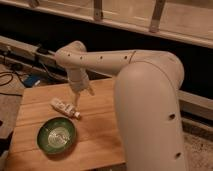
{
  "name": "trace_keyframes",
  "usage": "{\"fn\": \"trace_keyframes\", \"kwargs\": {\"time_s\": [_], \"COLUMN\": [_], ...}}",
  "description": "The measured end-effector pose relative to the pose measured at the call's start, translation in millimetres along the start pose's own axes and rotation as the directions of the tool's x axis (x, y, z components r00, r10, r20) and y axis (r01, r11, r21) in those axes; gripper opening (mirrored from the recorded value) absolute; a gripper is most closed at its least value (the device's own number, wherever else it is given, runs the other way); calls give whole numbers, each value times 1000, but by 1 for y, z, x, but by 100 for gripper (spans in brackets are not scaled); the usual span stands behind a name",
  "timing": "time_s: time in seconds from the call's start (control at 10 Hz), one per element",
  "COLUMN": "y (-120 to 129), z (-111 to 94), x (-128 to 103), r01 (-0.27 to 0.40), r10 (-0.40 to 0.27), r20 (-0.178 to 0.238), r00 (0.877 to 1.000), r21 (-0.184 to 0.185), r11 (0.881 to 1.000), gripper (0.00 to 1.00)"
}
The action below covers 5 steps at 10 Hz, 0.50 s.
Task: Place the bottle in the ceramic bowl
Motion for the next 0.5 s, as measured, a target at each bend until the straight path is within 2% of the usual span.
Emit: {"fn": "trace_keyframes", "kwargs": {"time_s": [0.3, 0.5], "y": [21, 34], "z": [7, 9], "x": [-47, -67], "r01": [65, 137], "r10": [-64, -129], "r20": [58, 134], "r00": [996, 983], "r21": [-31, -57], "r11": [997, 989], "gripper": [65, 65]}}
